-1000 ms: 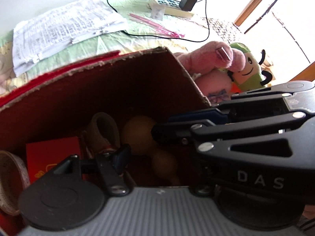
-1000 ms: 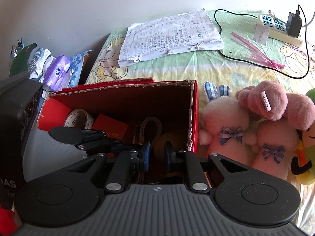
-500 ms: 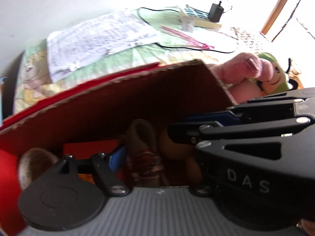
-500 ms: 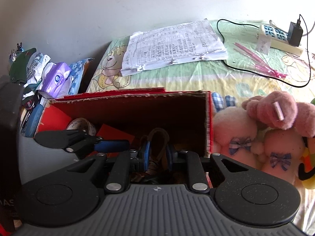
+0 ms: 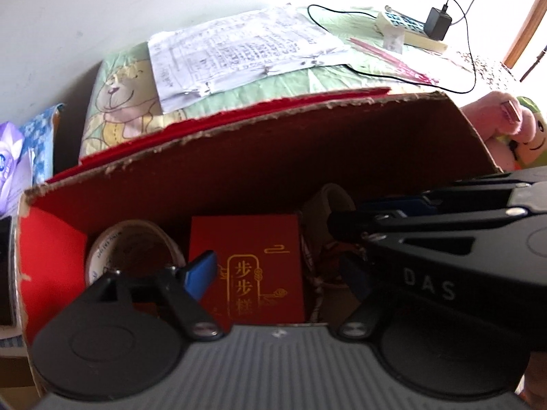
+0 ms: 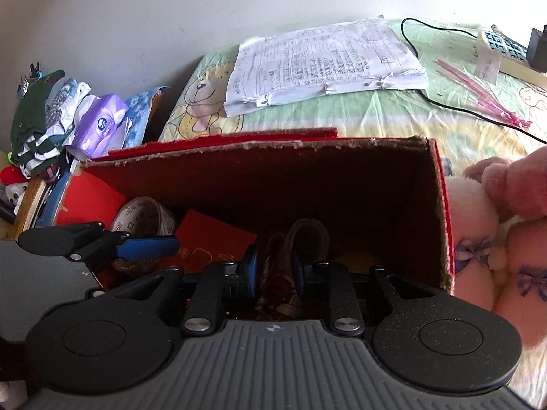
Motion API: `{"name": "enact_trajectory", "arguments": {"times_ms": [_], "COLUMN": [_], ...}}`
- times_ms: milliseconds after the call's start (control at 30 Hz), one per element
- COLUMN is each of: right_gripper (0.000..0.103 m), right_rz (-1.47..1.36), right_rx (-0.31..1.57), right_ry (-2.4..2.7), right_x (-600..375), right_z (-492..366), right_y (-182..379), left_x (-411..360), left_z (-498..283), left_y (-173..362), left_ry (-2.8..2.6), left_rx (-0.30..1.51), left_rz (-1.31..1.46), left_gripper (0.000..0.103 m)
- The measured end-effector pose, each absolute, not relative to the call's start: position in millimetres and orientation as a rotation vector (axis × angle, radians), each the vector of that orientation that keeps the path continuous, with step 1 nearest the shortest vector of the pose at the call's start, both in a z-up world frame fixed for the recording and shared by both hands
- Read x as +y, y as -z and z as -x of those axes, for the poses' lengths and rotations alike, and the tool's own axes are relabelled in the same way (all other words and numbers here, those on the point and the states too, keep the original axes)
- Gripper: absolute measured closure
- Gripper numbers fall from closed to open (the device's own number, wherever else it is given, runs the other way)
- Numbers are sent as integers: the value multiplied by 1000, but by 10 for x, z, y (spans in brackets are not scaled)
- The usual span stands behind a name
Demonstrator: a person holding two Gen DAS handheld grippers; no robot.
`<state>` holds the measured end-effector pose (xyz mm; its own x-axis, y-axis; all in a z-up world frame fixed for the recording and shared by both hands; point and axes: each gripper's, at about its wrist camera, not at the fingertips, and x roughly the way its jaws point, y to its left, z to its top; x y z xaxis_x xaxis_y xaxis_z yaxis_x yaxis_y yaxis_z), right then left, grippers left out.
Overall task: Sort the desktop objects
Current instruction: 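Lower the stamp with the right gripper into the box beside the strap, then set the stamp down on the box floor with the right gripper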
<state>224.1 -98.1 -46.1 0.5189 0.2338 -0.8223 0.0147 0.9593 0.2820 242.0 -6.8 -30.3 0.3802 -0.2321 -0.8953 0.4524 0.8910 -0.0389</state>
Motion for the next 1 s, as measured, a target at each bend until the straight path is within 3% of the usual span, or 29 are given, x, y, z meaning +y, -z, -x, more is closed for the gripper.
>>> {"name": "enact_trajectory", "arguments": {"times_ms": [600,767,1000], "right_gripper": [81,88,89], "right_rz": [-310,-323,-332], "right_rx": [1001,971,952], "right_ry": [-94,-82,-81], "right_x": [-1020,-1028,-1034], "right_z": [-2208,-2156,-2140], "right_y": [546,541,540], "left_x": [-112,-108,-109], "left_z": [-2393,-2382,-2384], "left_y": [339,332,321], "left_ry": [404,386,364], "left_rx": [1091,1077,1058], "left_rz": [-278,-283,-296], "left_gripper": [14,12,10]}}
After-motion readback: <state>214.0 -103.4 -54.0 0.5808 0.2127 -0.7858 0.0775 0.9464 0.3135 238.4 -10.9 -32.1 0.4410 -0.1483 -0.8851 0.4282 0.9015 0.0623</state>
